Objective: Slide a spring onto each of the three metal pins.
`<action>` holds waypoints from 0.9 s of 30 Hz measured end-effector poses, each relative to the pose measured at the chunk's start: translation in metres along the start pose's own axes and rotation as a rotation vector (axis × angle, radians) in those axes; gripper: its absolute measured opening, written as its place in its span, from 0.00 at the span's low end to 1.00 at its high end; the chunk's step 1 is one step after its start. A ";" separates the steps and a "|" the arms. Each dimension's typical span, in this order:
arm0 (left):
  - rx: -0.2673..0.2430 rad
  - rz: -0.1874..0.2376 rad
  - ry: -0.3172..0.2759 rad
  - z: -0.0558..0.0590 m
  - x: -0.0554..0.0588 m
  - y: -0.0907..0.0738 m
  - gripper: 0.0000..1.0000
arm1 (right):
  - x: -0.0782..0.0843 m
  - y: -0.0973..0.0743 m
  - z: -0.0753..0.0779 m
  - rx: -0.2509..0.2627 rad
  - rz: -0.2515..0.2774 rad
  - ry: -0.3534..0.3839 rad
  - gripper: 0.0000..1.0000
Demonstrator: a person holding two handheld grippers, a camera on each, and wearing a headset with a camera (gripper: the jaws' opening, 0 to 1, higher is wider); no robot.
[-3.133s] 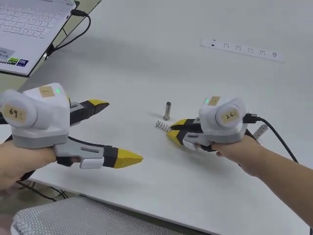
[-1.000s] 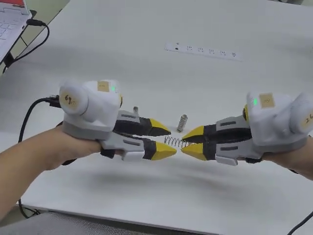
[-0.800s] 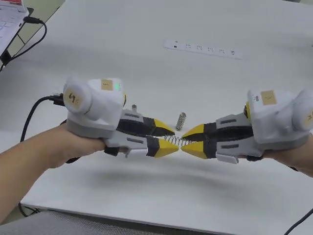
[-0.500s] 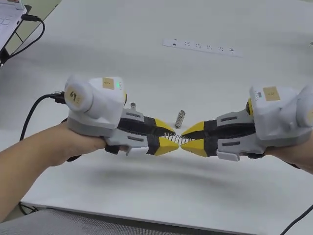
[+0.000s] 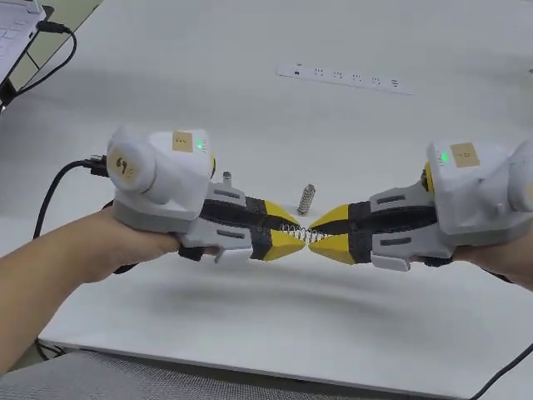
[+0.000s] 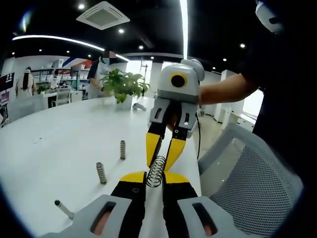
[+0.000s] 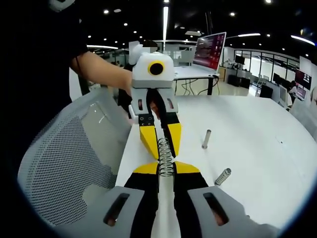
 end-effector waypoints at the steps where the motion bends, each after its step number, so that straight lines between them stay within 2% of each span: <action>1: 0.001 0.000 0.001 0.000 0.000 0.000 0.04 | 0.000 0.000 0.000 0.001 0.001 0.002 0.08; 15: 0.012 -0.003 0.009 0.002 -0.001 0.000 0.03 | 0.006 -0.005 0.000 0.018 -0.012 0.055 0.10; 27: 0.010 0.003 -0.014 0.001 0.001 -0.001 0.03 | 0.003 -0.005 -0.001 0.023 0.002 0.042 0.07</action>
Point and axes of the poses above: the centre of the closed fingertips' face, and the gripper's own axes: y roughly forward along the fingers, z roughly to its right, x roughly out of its underside, the point moved 9 cm from there along -y, roughly backward along the fingers, and after that the axes turned 5 degrees about -y, right-handed, at the moved point
